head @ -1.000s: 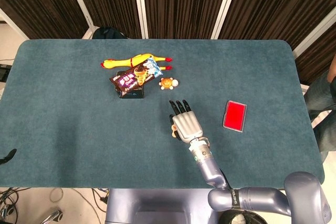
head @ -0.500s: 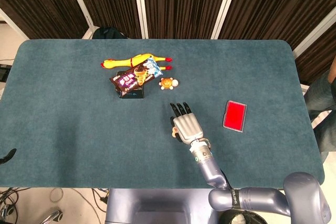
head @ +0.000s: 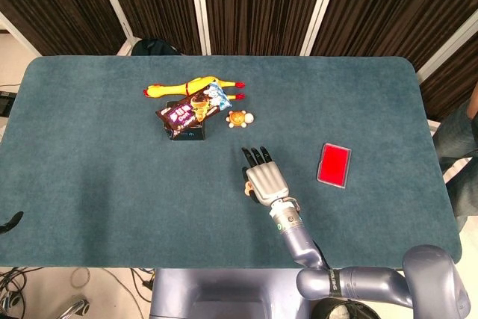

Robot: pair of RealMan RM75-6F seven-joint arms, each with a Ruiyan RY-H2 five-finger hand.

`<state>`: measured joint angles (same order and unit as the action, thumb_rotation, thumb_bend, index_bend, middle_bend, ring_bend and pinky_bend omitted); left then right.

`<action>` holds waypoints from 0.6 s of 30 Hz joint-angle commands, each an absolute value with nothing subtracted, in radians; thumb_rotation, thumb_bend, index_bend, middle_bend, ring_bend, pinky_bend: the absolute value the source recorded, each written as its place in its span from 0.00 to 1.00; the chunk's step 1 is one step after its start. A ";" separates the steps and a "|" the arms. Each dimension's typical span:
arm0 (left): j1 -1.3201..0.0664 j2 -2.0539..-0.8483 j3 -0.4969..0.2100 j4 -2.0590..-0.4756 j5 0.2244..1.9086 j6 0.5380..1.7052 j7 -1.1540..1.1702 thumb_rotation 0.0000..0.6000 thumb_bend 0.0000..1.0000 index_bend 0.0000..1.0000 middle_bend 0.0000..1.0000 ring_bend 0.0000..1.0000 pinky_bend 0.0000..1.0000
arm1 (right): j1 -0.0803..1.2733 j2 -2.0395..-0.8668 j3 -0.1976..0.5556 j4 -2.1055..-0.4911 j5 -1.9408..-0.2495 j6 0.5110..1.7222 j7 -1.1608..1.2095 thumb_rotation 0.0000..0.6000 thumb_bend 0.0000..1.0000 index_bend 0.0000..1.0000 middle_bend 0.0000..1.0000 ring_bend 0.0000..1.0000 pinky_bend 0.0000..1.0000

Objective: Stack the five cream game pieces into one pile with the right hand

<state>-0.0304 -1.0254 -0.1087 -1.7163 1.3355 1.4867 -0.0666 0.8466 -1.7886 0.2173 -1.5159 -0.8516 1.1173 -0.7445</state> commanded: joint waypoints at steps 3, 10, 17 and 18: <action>-0.031 -1.026 -0.108 -1.716 1.335 1.486 -0.066 1.00 0.17 0.15 0.00 0.00 0.07 | 0.847 -1.792 0.217 -1.510 -0.852 1.117 -0.743 1.00 0.38 0.52 0.00 0.00 0.00; -0.031 -1.025 -0.108 -1.716 1.336 1.485 -0.067 1.00 0.17 0.15 0.00 0.00 0.07 | 0.847 -1.790 0.215 -1.510 -0.849 1.112 -0.745 1.00 0.38 0.49 0.00 0.00 0.00; -0.031 -1.026 -0.108 -1.716 1.338 1.487 -0.068 1.00 0.17 0.15 0.00 0.00 0.07 | 0.849 -1.792 0.214 -1.507 -0.844 1.108 -0.748 1.00 0.38 0.47 0.00 0.00 0.00; -0.030 -1.026 -0.108 -1.715 1.337 1.487 -0.069 1.00 0.17 0.15 0.00 0.00 0.07 | 0.849 -1.793 0.214 -1.505 -0.843 1.108 -0.748 1.00 0.38 0.47 0.00 0.00 0.00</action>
